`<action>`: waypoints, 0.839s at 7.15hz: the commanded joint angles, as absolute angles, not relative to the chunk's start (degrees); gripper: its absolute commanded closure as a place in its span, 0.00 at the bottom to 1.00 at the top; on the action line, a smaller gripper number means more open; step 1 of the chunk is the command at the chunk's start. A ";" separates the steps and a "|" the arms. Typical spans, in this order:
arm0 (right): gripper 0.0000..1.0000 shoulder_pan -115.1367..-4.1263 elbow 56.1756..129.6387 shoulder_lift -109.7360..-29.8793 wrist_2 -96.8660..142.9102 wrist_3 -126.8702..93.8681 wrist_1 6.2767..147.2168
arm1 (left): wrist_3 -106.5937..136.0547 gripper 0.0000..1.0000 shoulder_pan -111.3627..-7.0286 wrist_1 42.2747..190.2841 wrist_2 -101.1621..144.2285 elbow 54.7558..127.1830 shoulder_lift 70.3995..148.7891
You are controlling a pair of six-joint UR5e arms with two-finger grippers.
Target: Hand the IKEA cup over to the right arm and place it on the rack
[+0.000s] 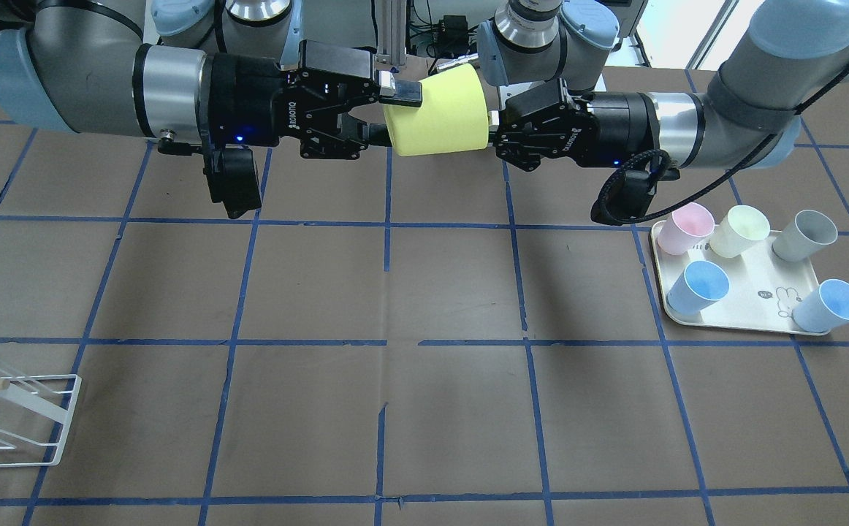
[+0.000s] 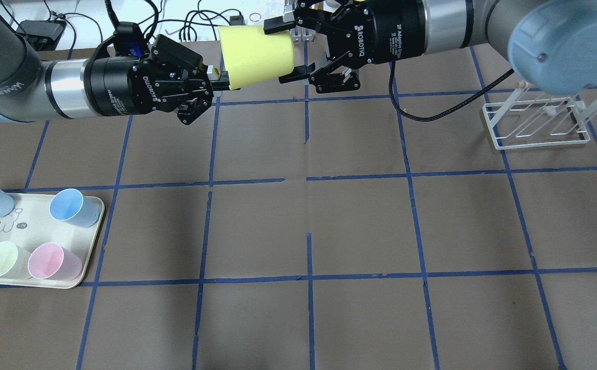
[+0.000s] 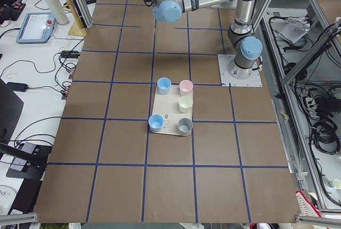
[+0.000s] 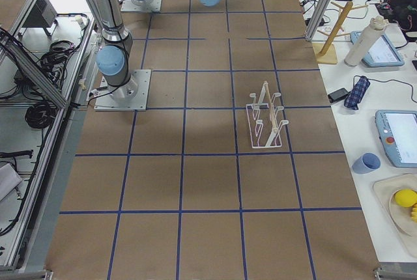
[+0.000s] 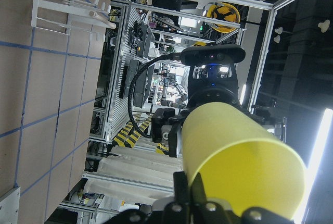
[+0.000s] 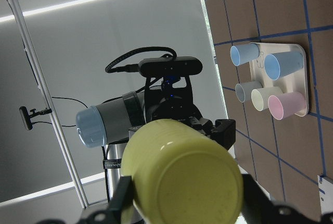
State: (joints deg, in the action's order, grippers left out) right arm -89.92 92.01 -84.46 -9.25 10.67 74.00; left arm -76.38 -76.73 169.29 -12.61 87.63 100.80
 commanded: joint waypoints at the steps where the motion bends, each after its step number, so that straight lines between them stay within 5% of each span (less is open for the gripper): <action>1: 0.29 -89.91 91.93 -84.64 -9.23 9.93 74.09 | -76.38 1.00 -76.73 169.19 -12.57 87.63 100.90; 3: 0.34 -89.74 91.93 -84.64 -9.32 10.02 74.00 | -76.20 0.58 -76.73 169.28 -11.96 87.63 100.90; 6: 0.41 -89.39 91.93 -84.55 -9.49 10.02 74.00 | -76.11 0.48 -76.73 169.28 -11.87 87.63 100.81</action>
